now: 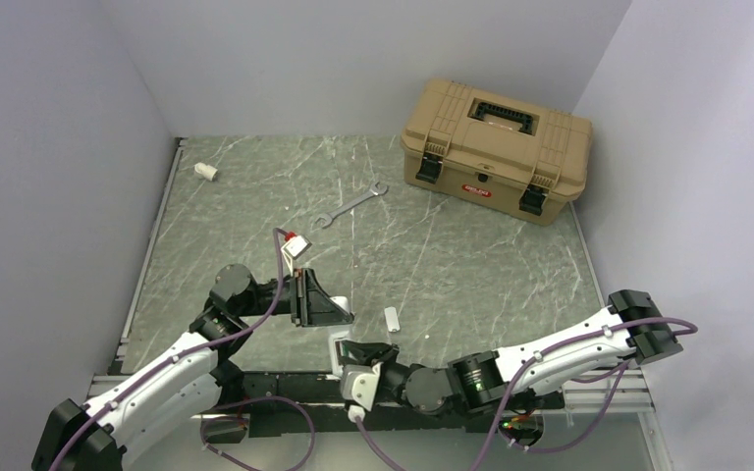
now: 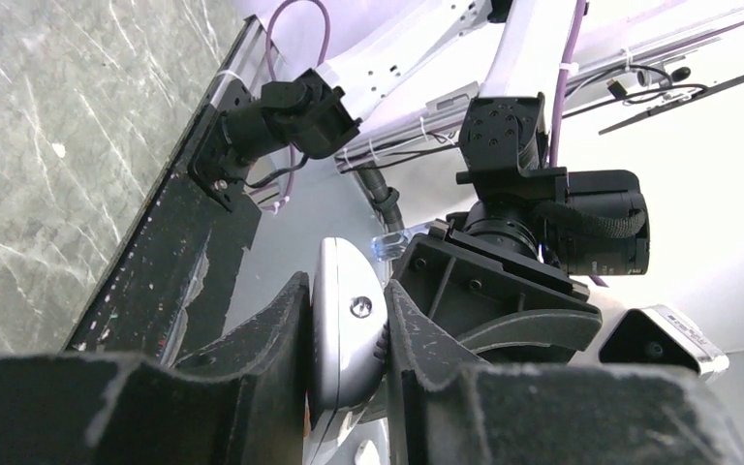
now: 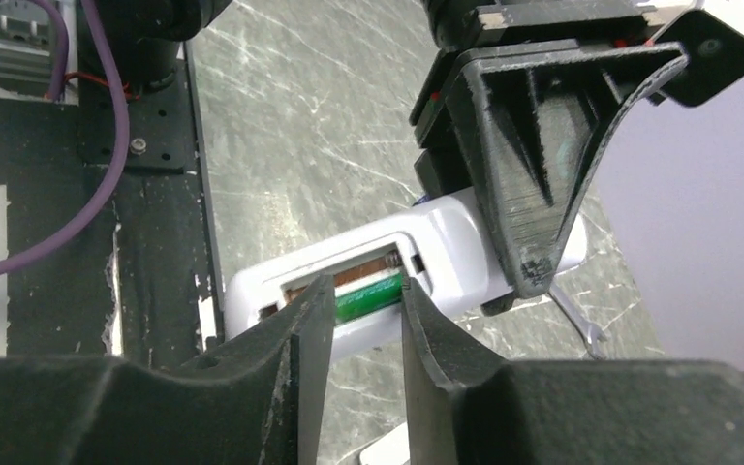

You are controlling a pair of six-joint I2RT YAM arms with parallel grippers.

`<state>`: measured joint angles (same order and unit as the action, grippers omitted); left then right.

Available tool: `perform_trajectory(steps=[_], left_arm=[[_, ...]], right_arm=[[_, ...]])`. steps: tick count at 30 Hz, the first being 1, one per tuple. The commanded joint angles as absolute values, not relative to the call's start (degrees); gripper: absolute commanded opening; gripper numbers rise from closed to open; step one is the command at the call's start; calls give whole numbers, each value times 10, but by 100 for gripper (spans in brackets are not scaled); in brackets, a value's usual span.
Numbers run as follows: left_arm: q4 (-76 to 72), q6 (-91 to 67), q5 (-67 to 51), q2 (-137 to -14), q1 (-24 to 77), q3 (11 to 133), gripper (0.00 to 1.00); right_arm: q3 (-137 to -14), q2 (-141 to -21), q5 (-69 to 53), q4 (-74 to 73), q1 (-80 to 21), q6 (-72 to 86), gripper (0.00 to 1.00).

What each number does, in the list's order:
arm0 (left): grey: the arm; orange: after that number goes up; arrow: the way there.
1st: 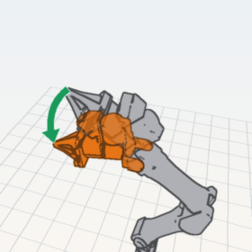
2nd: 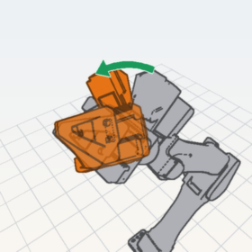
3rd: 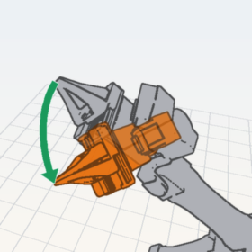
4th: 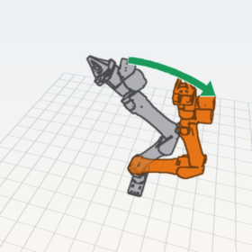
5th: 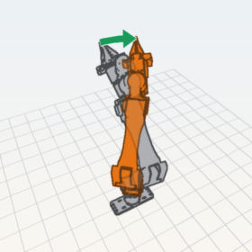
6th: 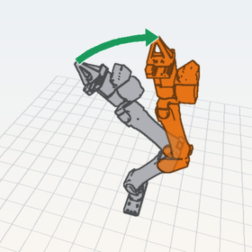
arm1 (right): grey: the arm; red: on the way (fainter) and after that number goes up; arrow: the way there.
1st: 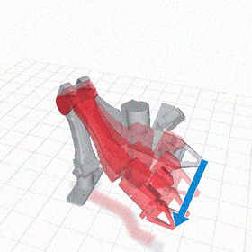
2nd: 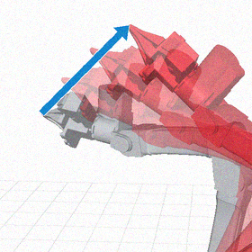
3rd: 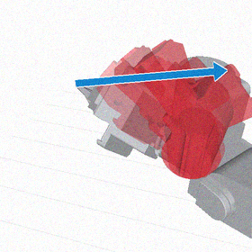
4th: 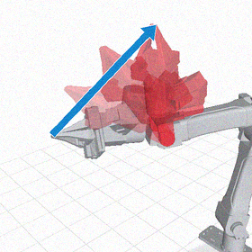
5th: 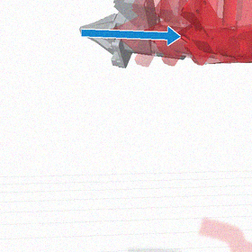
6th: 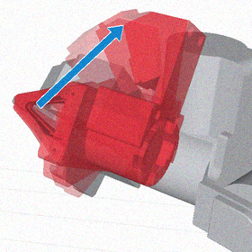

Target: Load the batteries into the remote control

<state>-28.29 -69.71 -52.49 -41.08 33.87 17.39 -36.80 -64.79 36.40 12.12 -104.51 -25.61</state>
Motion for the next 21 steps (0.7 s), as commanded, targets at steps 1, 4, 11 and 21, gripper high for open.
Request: perform_trajectory(steps=[1,4,11,21], left_arm=[[-454,-780,-466,-385,312,240,0],[-455,-781,-466,-385,313,241,0],[-450,-779,-467,-383,312,241,0],[-405,-748,-454,-379,312,230,0]], right_arm=[[-305,-678,330,-94,-1078,-230,34],[-304,-683,338,-83,-1077,-239,37],[-303,-688,343,-69,-1078,-240,41],[-305,-629,316,-42,-1079,-194,41]])
